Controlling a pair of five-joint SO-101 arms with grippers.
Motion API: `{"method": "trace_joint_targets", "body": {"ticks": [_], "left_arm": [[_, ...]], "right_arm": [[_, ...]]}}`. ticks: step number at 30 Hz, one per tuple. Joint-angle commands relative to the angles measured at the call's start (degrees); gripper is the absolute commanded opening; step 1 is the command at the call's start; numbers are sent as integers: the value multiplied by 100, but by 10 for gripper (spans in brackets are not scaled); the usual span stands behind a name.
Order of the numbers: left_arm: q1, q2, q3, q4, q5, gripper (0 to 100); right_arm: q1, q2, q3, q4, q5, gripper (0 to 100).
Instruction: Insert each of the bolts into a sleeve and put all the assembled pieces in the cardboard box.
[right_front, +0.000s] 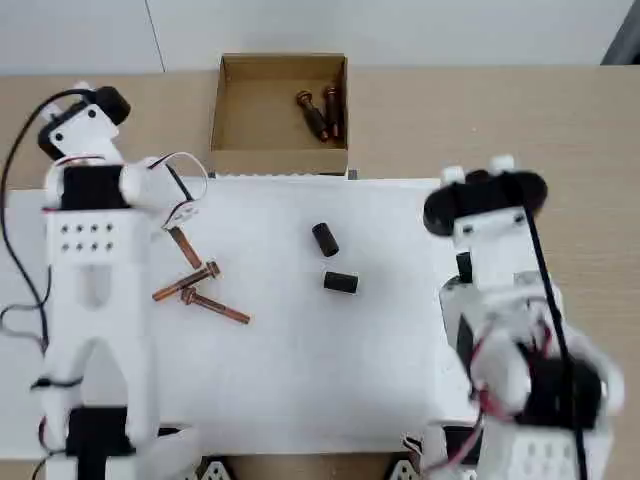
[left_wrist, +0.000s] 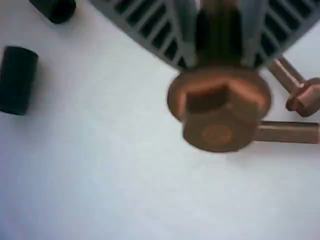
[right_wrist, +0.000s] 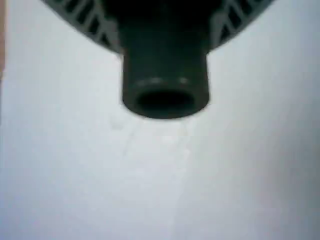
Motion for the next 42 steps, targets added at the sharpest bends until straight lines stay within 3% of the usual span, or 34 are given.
{"method": "trace_joint_targets", "body": {"ticks": [1, 5, 8, 15, 25, 31, 42], "left_arm": [[281, -721, -84, -9, -193, 5], [730, -1380, 233, -132, -527, 5], [791, -1943, 813, -818, -651, 5], [818, -3525, 2941, -2725, -1213, 5], [826, -5732, 5516, -4651, -1442, 5], [1029, -6752, 6396, -5037, -1125, 5], [1670, -9231, 8453, -5574, -1116, 5]], "right_arm": [[22, -752, 492, -409, -70, 3], [31, -1859, 1521, -1270, -290, 3], [13, -2738, 2356, -1930, -642, 2], [-356, -4110, 3921, -2756, -703, 2], [-1235, -4215, 5169, -3767, -1565, 2], [-2132, -4215, 5969, -4796, -2040, 2], [-3767, -4215, 7147, -6527, -2004, 2]]}}
